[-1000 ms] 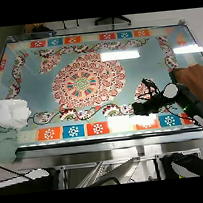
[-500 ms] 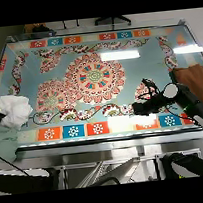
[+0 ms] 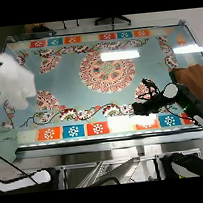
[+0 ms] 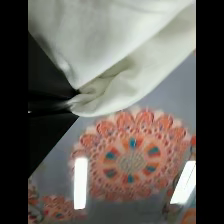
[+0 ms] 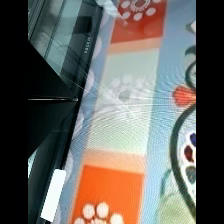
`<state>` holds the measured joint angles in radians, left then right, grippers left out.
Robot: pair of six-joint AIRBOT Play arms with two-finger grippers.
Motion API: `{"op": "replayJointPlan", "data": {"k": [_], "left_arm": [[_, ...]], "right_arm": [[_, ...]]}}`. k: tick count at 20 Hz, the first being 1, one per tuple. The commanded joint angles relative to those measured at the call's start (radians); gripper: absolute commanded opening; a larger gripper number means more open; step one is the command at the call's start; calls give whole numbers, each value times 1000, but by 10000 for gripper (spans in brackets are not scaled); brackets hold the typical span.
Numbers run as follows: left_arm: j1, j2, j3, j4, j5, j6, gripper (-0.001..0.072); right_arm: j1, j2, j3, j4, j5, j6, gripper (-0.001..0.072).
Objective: Fold the shirts.
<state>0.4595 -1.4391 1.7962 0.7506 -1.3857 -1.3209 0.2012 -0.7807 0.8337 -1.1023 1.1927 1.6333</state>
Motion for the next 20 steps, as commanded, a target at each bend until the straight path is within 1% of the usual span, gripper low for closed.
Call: {"op": "replayJointPlan", "data": {"k": [1,3,6,9,12,13,14,15,16,17,18,19,20], "left_arm": [[-237,142,-36,-27,-34,-16,13],[-386,195,-151,6,19,-24,13],[-568,235,-335,43,159,-33,13],[-684,203,-465,43,298,-32,14],[-757,114,-538,41,410,-31,17],[-767,78,-543,40,424,-31,168],[-766,52,-537,40,419,-34,663],[-749,31,-512,39,387,-54,680],[-715,15,-464,39,314,-59,680],[-669,7,-409,40,223,-62,679],[-619,8,-365,43,138,-76,679],[-569,16,-338,45,56,-91,679],[-533,31,-344,64,-19,-111,679]], "right_arm": [[0,1,0,0,0,0,22],[0,0,0,0,0,0,23],[0,0,0,0,0,0,22],[0,0,0,0,1,0,23],[0,0,0,0,1,-1,22],[0,0,0,0,-15,-17,23],[-1,0,1,0,-34,-33,24],[-5,0,9,-1,-43,-39,32],[-14,0,28,0,-41,-41,52],[-27,0,54,0,-33,-44,248],[-40,0,76,0,-27,-75,397],[-52,0,91,0,-27,-94,370],[-63,-2,93,0,-31,-94,362]]}}
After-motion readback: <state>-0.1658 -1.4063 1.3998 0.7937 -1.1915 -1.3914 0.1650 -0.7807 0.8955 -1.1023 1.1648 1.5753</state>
